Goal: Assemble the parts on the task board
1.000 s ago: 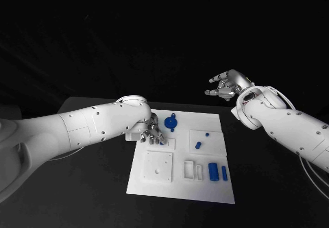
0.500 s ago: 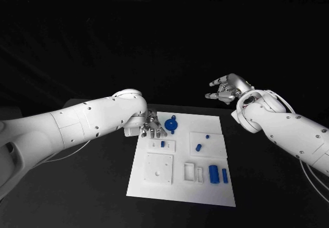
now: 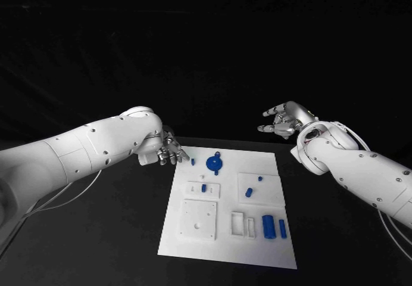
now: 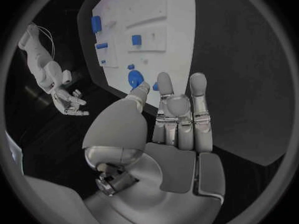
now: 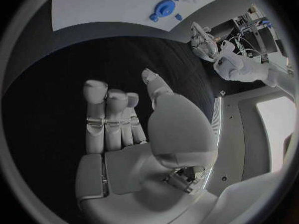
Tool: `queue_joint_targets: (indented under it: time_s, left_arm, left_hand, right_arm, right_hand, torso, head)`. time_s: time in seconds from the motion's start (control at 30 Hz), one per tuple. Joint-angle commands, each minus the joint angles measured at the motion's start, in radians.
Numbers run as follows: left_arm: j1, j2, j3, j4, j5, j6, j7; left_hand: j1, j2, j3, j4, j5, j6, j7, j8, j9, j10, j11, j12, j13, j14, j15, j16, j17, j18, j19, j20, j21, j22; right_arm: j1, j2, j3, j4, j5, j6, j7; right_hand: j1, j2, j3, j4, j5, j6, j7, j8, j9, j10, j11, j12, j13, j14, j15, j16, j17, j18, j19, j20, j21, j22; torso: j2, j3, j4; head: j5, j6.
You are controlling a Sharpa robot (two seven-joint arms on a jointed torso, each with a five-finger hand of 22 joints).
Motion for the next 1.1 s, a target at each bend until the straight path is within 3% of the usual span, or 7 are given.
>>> queue_joint_targets:
  time_s: [0.03, 0.27, 0.47, 0.63, 0.77, 1.1]
  left_arm:
    - [0.003, 0.008, 0.001, -0.027, 0.002, -0.015, 0.019]
    - [0.004, 0.034, 0.001, -0.083, -0.007, -0.020, 0.040]
    - [0.002, 0.066, -0.001, -0.121, -0.005, -0.015, 0.053]
    - [-0.005, 0.094, -0.003, -0.154, 0.000, -0.005, 0.059]
    - [-0.014, 0.120, -0.010, -0.185, 0.004, 0.009, 0.061]
    - [-0.027, 0.147, -0.023, -0.223, 0.003, 0.032, 0.059]
  left_hand:
    - [-0.007, -0.011, 0.007, 0.020, -0.036, -0.007, 0.001, 0.002, -0.009, 0.012, 0.008, -0.003, 0.001, -0.006, 0.003, -0.003, -0.002, 0.002, 0.007, 0.001, -0.008, 0.015]
    - [-0.003, -0.019, 0.013, 0.041, -0.043, -0.016, 0.004, 0.005, -0.023, 0.008, 0.010, 0.000, 0.003, -0.008, 0.005, -0.001, -0.005, 0.003, 0.007, 0.003, -0.015, 0.016]
    - [-0.009, -0.036, 0.019, 0.079, -0.052, -0.034, 0.014, -0.001, -0.105, 0.004, 0.016, 0.003, 0.004, -0.011, 0.009, 0.001, -0.008, 0.005, 0.007, 0.007, -0.020, 0.017]
    - [-0.026, -0.041, 0.014, 0.101, -0.056, -0.030, 0.016, 0.002, -0.134, 0.004, 0.016, 0.003, 0.004, -0.012, 0.008, 0.003, -0.008, 0.005, 0.008, 0.006, -0.020, 0.017]
    - [-0.028, -0.046, 0.011, 0.116, -0.057, -0.027, 0.016, 0.005, -0.160, 0.006, 0.016, -0.002, 0.002, -0.014, 0.007, 0.004, -0.006, 0.001, 0.009, 0.003, -0.019, 0.018]
    - [-0.031, -0.043, 0.004, 0.117, -0.058, -0.029, 0.017, 0.005, -0.166, 0.004, 0.016, -0.003, 0.003, -0.016, 0.008, 0.004, -0.005, 0.002, 0.007, 0.004, -0.019, 0.018]
  right_arm:
    - [-0.001, 0.001, 0.000, 0.001, -0.003, 0.008, 0.007]
    - [-0.001, 0.004, 0.000, 0.004, -0.002, 0.008, 0.006]
    - [-0.001, 0.005, 0.000, 0.006, -0.002, 0.007, 0.005]
    - [-0.001, 0.007, 0.000, 0.010, -0.003, 0.006, 0.005]
    - [-0.001, 0.006, 0.000, 0.012, -0.003, 0.005, 0.005]
    - [-0.001, 0.010, 0.000, 0.011, -0.003, 0.005, 0.006]
  right_hand:
    - [-0.005, 0.003, 0.006, 0.004, -0.005, -0.001, 0.002, 0.002, 0.000, -0.005, -0.002, -0.005, -0.001, -0.002, 0.002, -0.002, -0.001, 0.013, 0.050, 0.004, -0.003, -0.001]
    - [-0.007, 0.004, 0.006, 0.005, -0.004, 0.000, 0.002, 0.003, 0.000, -0.004, -0.002, -0.004, -0.001, -0.002, 0.002, -0.002, -0.001, 0.012, 0.050, 0.004, 0.000, 0.000]
    - [-0.008, 0.003, 0.007, 0.006, -0.004, 0.000, 0.002, 0.003, 0.000, -0.004, -0.002, -0.004, 0.000, -0.001, 0.002, -0.001, 0.000, 0.013, 0.050, 0.004, -0.003, 0.000]
    - [-0.008, 0.004, 0.008, 0.007, -0.003, -0.001, 0.001, 0.002, 0.000, -0.003, -0.002, -0.003, 0.000, -0.001, 0.002, 0.000, 0.001, 0.013, 0.050, 0.004, -0.002, 0.000]
    - [-0.008, 0.004, 0.008, 0.007, -0.003, -0.001, 0.001, 0.002, 0.000, -0.003, -0.002, -0.003, 0.000, -0.001, 0.002, 0.000, 0.001, 0.013, 0.050, 0.004, -0.002, 0.000]
    - [-0.008, 0.004, 0.008, 0.007, -0.003, -0.001, 0.001, 0.002, 0.000, -0.003, -0.002, -0.003, 0.000, -0.001, 0.002, 0.000, 0.001, 0.013, 0.050, 0.004, -0.002, 0.000]
  torso:
    - [0.001, -0.0002, -0.0007]
    - [0.006, -0.0027, -0.0051]
    - [0.016, -0.0056, -0.0118]
    - [0.022, -0.0066, -0.0163]
    - [0.026, -0.0079, -0.0161]
    - [0.034, -0.0088, -0.0190]
  head:
    - [-0.005, 0.009]
    - [-0.001, 0.017]
    - [0.002, 0.022]
    - [0.004, 0.022]
    - [0.004, 0.023]
    - [0.006, 0.029]
